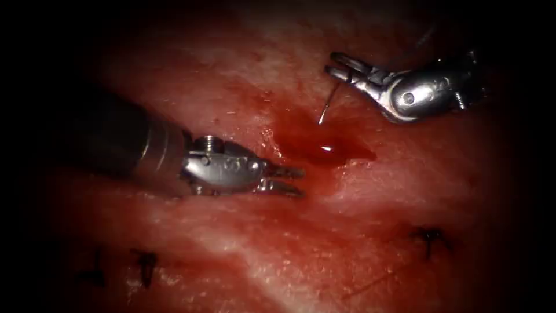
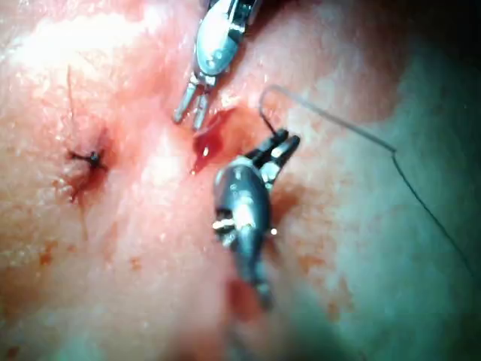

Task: Wound Closure

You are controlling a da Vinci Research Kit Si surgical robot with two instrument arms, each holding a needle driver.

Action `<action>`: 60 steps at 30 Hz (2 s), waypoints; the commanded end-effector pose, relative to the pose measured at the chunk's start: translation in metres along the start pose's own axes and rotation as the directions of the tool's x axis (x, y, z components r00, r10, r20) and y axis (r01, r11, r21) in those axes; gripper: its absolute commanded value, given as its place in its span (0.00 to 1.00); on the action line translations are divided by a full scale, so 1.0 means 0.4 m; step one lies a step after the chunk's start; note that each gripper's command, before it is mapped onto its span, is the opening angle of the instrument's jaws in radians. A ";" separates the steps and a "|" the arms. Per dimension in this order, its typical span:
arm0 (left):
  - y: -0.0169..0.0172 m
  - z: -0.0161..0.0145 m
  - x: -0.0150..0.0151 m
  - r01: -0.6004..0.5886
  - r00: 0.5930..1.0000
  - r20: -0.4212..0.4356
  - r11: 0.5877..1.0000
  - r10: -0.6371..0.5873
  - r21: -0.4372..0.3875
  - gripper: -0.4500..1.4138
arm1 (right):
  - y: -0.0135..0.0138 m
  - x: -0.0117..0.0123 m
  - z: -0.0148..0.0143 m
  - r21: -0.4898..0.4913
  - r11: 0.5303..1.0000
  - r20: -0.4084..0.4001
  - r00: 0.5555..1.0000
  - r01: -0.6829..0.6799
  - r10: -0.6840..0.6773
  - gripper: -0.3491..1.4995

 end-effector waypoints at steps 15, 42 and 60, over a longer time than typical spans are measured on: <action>-0.0017 0.0027 -0.0092 -0.016 0.999 0.027 1.000 0.016 0.001 0.20 | 0.0028 0.0009 0.0023 0.012 0.946 0.046 0.945 -0.325 0.324 0.00; -0.0016 -0.0023 -0.0082 -0.014 0.999 0.029 1.000 0.014 -0.002 0.22 | -0.0054 0.0003 0.0055 0.165 0.784 0.184 0.800 -0.598 0.572 0.00; -0.0015 -0.0032 -0.0087 -0.015 0.999 0.032 1.000 0.015 0.001 0.22 | -0.0106 -0.0013 0.0059 0.202 0.633 0.327 0.661 -0.747 0.675 0.00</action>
